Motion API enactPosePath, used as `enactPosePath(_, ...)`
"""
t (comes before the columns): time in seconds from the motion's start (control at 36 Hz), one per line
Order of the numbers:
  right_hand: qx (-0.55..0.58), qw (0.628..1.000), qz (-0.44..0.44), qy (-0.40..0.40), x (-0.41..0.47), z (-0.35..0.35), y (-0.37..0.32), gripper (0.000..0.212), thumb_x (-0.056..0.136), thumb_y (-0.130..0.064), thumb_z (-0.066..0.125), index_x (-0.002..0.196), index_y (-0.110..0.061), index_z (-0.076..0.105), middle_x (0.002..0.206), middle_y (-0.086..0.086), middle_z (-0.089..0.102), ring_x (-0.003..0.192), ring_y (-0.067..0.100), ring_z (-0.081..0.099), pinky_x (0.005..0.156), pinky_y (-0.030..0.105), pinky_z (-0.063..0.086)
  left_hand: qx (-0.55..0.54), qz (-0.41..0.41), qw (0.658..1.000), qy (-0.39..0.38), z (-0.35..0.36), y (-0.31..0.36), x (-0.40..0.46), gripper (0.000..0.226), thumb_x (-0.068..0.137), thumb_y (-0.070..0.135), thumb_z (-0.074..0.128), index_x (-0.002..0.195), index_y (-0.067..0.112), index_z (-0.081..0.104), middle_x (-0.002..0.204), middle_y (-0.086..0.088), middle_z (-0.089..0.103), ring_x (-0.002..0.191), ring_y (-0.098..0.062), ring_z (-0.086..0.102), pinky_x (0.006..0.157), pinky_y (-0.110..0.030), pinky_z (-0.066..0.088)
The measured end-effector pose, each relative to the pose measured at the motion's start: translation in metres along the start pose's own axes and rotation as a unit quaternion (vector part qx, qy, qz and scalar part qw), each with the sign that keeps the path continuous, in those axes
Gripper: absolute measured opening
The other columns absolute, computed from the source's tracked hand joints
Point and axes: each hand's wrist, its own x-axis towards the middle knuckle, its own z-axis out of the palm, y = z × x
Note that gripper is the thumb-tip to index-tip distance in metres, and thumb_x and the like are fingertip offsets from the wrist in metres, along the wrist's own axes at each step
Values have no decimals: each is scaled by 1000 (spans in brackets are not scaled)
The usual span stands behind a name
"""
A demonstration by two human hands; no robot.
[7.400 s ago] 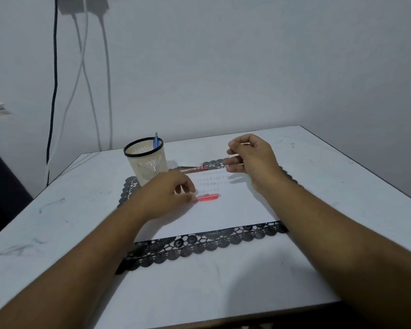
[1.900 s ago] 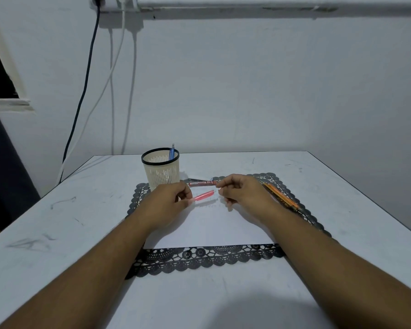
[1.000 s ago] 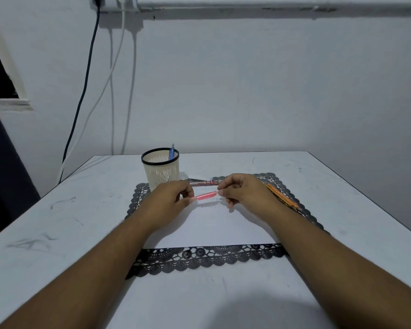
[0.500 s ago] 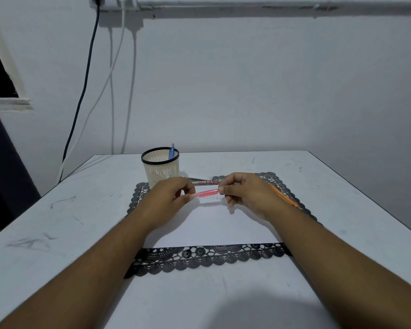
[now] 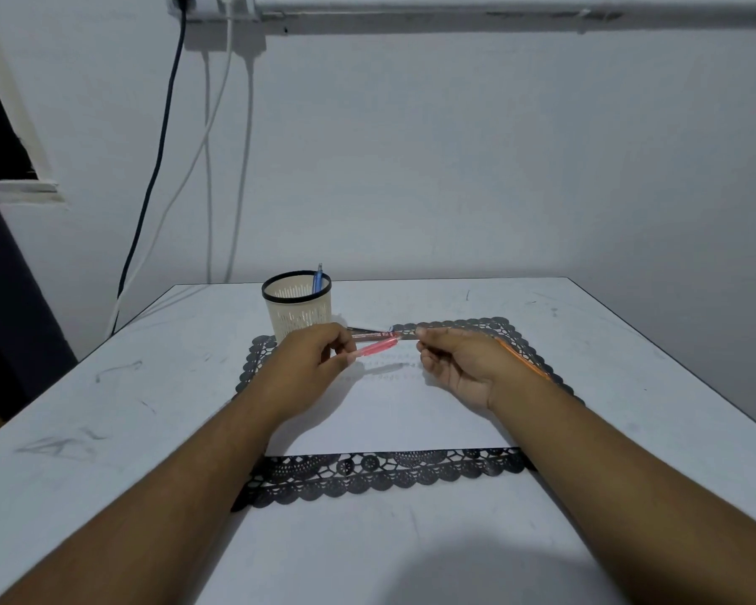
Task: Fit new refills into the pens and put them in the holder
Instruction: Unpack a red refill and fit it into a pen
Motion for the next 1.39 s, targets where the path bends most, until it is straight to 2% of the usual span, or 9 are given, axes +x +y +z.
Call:
enactPosePath(0.11, -5, 999, 22, 24, 7, -4, 1, 11, 79, -2, 80, 88, 2, 75, 77, 10, 73, 67, 16, 67, 62, 23, 62, 1, -17, 1000, -5, 0, 0, 0, 11, 97, 27, 68, 87, 30, 66, 84, 8, 65, 79, -21, 57, 70, -38, 49)
enactPosePath(0.14, 1, 999, 22, 29, 8, -4, 1, 2, 84, 1, 77, 85, 3, 77, 79, 11, 73, 69, 17, 69, 63, 24, 62, 1, -20, 1000, -7, 0, 0, 0, 11, 97, 27, 68, 87, 30, 66, 84, 9, 64, 79, -20, 57, 69, -35, 47)
enactPosePath(0.33, 15, 999, 33, 12, 9, -4, 3, 34, 99, 19, 42, 90, 10, 74, 98, 22, 72, 95, 30, 71, 74, 32, 65, 5, -40, 999, -18, 0, 3, -2, 12, 97, 27, 67, 86, 31, 67, 82, 10, 65, 78, -20, 59, 70, -37, 48)
enactPosePath(0.44, 6, 1000, 21, 7, 5, -2, 3, 41, 100, 15, 49, 76, 5, 80, 94, 20, 77, 90, 28, 78, 78, 32, 65, -1, -41, 999, -18, 1, 2, -2, 13, 97, 28, 68, 85, 32, 67, 81, 10, 64, 75, -17, 57, 70, -38, 48)
enactPosePath(0.53, -7, 1000, 10, 11, 3, 0, 3, 30, 102, 7, 54, 85, 3, 79, 90, 18, 77, 83, 25, 78, 78, 35, 65, -1, -40, 999, -19, 2, 2, -1, 13, 97, 28, 68, 85, 32, 67, 81, 10, 64, 74, -16, 56, 73, -43, 51)
enactPosePath(0.67, -27, 999, 12, 26, 2, 3, 2, 20, 107, -8, 54, 98, -1, 71, 75, 10, 65, 59, 17, 63, 55, 26, 59, -14, -37, 999, -17, 2, 2, -2, 12, 96, 25, 68, 85, 30, 68, 83, 8, 66, 79, -24, 59, 73, -45, 52)
enactPosePath(1.06, -45, 998, 31, 12, 5, 3, 4, 24, 108, -7, 50, 104, 0, 73, 74, 8, 58, 59, 15, 56, 54, 24, 55, -5, -33, 999, -13, 1, 3, -2, 12, 96, 28, 68, 85, 32, 67, 83, 8, 66, 79, -22, 59, 74, -47, 53)
enactPosePath(1.19, -43, 998, 39, 8, 4, 4, 3, 13, 103, -9, 61, 92, -3, 62, 70, 10, 61, 53, 16, 58, 50, 25, 54, -4, -34, 999, -12, 1, 3, -3, 12, 97, 28, 68, 86, 32, 67, 83, 9, 66, 79, -21, 60, 75, -47, 53)
enactPosePath(1.39, -27, 999, 32, -7, 3, 4, 3, 8, 98, -9, 67, 93, -3, 69, 73, 8, 64, 58, 15, 60, 51, 24, 55, -1, -35, 999, -13, 2, 3, -2, 13, 97, 27, 68, 85, 32, 67, 81, 10, 65, 77, -19, 58, 71, -41, 51)
